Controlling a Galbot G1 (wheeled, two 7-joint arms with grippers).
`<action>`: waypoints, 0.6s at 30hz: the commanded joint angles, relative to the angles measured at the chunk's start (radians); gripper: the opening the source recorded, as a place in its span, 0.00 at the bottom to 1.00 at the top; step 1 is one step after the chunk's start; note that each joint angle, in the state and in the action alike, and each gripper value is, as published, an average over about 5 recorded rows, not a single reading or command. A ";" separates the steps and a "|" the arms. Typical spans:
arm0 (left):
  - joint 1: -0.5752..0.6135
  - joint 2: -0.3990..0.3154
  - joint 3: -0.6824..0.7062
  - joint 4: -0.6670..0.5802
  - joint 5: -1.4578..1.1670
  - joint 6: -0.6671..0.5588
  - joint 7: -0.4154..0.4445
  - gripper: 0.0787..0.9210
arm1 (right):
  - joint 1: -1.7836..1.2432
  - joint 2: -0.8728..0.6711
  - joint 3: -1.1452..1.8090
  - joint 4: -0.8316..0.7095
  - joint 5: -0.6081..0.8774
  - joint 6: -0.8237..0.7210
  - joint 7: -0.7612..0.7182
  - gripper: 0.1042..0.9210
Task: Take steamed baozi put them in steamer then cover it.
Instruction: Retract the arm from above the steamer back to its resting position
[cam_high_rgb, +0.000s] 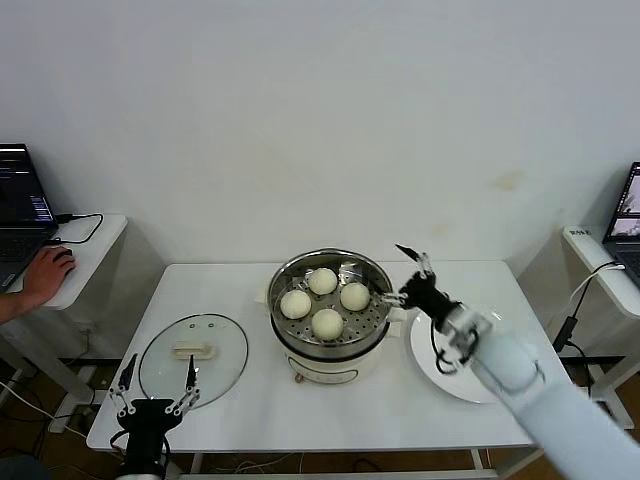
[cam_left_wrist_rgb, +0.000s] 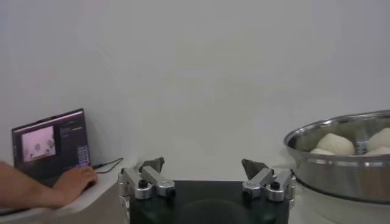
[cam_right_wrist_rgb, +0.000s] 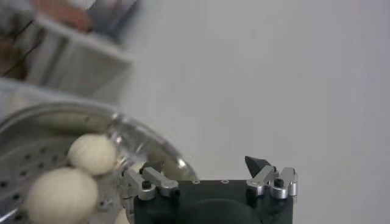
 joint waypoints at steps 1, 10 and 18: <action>-0.051 0.010 -0.008 0.169 0.379 -0.055 -0.033 0.88 | -0.535 0.407 0.578 0.067 -0.176 0.251 -0.012 0.88; -0.084 0.140 -0.099 0.368 0.996 -0.058 0.010 0.88 | -0.615 0.543 0.675 0.092 -0.195 0.268 0.017 0.88; -0.093 0.198 -0.114 0.470 1.177 -0.077 -0.025 0.88 | -0.645 0.569 0.756 0.091 -0.193 0.271 0.102 0.88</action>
